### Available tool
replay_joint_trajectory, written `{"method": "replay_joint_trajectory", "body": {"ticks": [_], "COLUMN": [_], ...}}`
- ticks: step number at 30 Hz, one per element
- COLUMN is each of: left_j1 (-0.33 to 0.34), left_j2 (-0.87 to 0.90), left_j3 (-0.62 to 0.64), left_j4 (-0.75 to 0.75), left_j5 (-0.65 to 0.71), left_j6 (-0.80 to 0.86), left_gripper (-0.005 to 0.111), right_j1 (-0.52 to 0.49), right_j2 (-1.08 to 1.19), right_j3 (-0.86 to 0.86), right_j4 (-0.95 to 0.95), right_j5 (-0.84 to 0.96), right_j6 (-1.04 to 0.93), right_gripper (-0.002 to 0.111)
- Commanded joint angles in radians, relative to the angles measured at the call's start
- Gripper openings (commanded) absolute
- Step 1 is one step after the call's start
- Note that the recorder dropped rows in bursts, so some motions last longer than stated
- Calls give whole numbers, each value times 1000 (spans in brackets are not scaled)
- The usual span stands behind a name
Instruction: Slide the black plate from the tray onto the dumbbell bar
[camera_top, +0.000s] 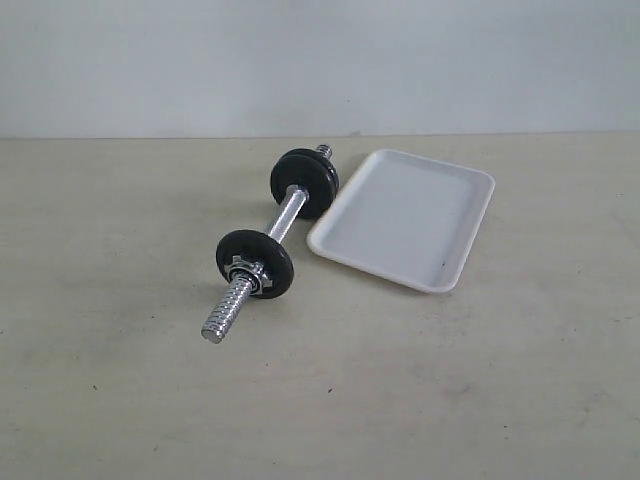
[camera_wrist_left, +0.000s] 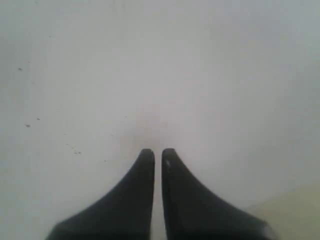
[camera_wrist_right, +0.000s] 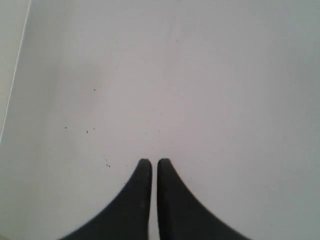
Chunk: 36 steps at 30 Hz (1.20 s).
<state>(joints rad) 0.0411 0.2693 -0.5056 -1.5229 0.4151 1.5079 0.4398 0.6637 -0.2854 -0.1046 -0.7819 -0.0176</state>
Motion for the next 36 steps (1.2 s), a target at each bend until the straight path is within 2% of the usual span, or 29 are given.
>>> {"method": "replay_joint_trajectory", "body": {"ticks": [1,2,4,7,15,19,23,26,30,36], "left_j1": [-6,-6,-6,-6,-6,-6,-6,-6,-6,-6], "left_j2": [-6,-12,-35,-82,-94,-94,-94,-94,-94,-100], "left_j3": [77,117,176,262,432,467,468,468,468,466], "left_j4": [-6,-6,-6,-6,-6,-6,-16,-113,-116,-112], "left_j5": [111,125,136,117,109,81,43,79,79,-80], "left_j6": [-26,-26,-26,-26,-26,-26,-26,-80,-80,-26], "left_gripper": [4,4,4,4,4,4,4,4,4,4], "right_j1": [0,0,0,0,0,0,0,0,0,0], "right_j2": [-96,-143,-201,-250,-250,-250,-250,-250,-250,-250], "right_j3": [162,242,285,285,285,285,285,285,285,285], "right_j4": [86,155,257,218,286,331,334,334,334,334], "right_j5": [-90,-161,-213,-100,112,205,228,228,228,228], "right_j6": [-10,-10,-10,-17,45,247,247,247,247,247], "right_gripper": [3,3,3,3,3,3,3,3,3,3]}}
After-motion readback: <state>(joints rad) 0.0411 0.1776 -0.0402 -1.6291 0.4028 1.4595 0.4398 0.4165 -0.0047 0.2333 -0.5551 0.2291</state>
